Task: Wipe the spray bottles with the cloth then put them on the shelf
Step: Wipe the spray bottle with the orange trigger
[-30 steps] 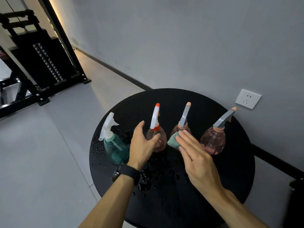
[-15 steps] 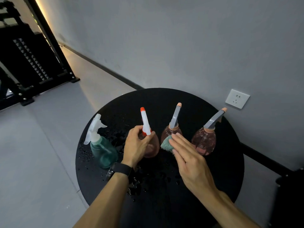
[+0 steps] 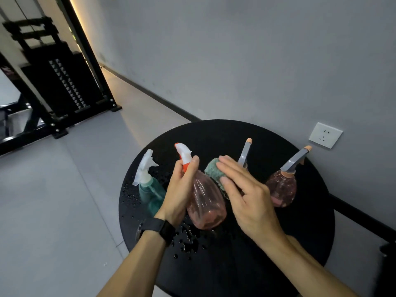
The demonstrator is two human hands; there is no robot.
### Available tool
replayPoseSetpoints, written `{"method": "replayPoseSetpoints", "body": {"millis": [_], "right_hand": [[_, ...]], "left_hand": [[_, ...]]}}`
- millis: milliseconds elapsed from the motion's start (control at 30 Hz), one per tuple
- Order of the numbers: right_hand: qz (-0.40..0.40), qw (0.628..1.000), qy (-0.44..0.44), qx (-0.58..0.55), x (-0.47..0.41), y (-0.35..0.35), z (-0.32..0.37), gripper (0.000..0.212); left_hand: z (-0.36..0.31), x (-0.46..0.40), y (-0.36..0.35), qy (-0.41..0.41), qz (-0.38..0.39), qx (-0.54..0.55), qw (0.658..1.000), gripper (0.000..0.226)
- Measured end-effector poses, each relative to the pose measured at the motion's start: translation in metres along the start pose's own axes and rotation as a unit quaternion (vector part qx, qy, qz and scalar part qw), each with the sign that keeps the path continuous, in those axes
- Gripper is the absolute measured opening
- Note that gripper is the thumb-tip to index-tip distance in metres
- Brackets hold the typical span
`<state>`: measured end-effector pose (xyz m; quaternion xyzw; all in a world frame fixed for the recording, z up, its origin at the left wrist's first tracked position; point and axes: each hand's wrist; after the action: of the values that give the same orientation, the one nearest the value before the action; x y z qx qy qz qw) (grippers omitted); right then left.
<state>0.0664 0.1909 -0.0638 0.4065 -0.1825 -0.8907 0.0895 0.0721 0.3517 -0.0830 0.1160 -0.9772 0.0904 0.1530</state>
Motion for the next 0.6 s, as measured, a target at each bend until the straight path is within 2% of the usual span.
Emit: {"method": "replayPoseSetpoints", "body": {"millis": [67,200,300,367,600], "right_hand": [[0.028,1.000,0.012,-0.009,-0.007,-0.014,0.007,0.038],[0.097,0.995,0.021,-0.004,-0.006,-0.035,0.008,0.038],[0.121,0.991,0.044,0.021,0.002,-0.039,0.000,0.039],[0.123,0.990,0.057,0.032,0.009,-0.038,-0.003,0.040],[0.143,0.981,0.116,0.055,0.036,-0.023,-0.009,0.038]], "left_hand": [[-0.003,0.004,-0.001,0.009,0.024,0.038,0.999,0.040],[-0.009,0.009,0.002,0.022,0.044,0.071,0.996,0.067],[-0.009,0.009,0.006,0.025,0.051,0.086,0.995,0.040],[-0.008,0.008,0.005,0.025,0.048,0.070,0.996,0.030],[-0.010,-0.002,0.003,0.031,-0.012,0.068,0.997,0.035]]}}
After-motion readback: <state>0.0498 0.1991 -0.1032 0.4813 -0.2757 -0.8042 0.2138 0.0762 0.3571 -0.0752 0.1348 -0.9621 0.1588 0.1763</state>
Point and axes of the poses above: each hand's wrist, its own x-axis away from the middle knuckle, its own y-axis out of the back of the hand, z = x × y, and after that the axes turned 11 degrees about y, right-handed
